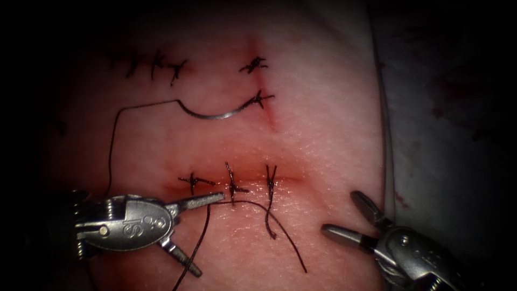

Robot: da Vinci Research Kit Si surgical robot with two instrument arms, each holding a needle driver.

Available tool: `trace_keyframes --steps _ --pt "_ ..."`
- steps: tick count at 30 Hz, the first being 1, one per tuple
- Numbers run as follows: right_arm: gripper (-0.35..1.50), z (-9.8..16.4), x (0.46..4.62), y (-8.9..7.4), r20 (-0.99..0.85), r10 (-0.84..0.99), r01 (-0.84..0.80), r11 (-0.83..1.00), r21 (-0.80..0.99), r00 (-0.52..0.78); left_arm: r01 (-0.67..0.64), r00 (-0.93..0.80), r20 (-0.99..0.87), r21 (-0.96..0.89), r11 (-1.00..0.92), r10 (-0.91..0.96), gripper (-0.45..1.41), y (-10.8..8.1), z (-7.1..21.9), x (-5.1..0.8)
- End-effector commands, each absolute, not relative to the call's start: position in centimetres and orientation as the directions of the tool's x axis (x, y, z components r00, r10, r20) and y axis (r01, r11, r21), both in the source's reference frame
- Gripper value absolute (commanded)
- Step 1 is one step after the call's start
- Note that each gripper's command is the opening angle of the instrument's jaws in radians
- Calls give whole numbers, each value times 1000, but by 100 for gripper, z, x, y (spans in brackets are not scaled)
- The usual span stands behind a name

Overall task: Wound Closure
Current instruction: Use the right gripper to remove the suture from the left tool.

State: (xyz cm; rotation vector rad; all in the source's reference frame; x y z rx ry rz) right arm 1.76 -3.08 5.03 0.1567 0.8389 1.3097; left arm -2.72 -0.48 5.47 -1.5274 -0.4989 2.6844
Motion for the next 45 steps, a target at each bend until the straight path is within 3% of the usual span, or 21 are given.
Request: trace_keyframes --steps 1,3,7,13,14,15,16,21,30,31,32,33,35,42,45 --pt "130 504 201 -311 -425 905 -776 259 575 -13 142 -521 -837 -281 -949 169 74 -48 550 -278" --pt "121 508 216 -312 -408 913 -763 266 589 3 140 -519 -837 -283 -949 174 74 -52 543 -280" --pt "123 522 226 -318 -402 915 -760 278 588 24 138 -520 -837 -281 -950 172 74 -56 534 -280" --pt "104 551 225 -348 -355 916 -785 356 507 187 142 -514 -842 -268 -953 160 64 -55 520 -278" --pt "89 556 225 -353 -343 913 -800 372 471 222 139 -512 -844 -262 -955 157 62 -56 518 -280" --pt "56 559 224 -355 -339 907 -806 388 448 249 140 -510 -846 -257 -956 153 62 -57 517 -280" --pt "-35 560 220 -357 -323 896 -813 420 403 303 145 -507 -849 -254 -956 148 62 -59 514 -280" --pt "-35 542 185 -354 -298 896 -826 426 370 329 149 -500 -854 -249 -957 144 62 -57 505 -274" --pt "-35 470 51 -383 -160 901 -856 434 281 404 123 -489 -858 -245 -962 156 62 -42 516 -270" --pt "-20 465 36 -388 -121 909 -865 417 278 399 121 -490 -857 -245 -962 157 61 -41 518 -272" --pt "79 459 16 -392 -81 913 -874 407 267 401 113 -490 -857 -244 -963 159 59 -39 522 -277" --pt "133 457 3 -389 -79 916 -879 400 259 394 114 -491 -857 -238 -964 154 59 -38 524 -279" --pt "147 457 -16 -378 -130 925 -888 379 260 357 116 -492 -859 -227 -967 142 51 -37 528 -282" --pt "147 466 -92 -300 -317 883 -884 420 204 347 116 -508 -856 -178 -977 96 42 -37 557 -293" --pt "148 472 -100 -276 -400 874 -877 400 265 278 118 -512 -855 -160 -980 78 42 -42 566 -297"
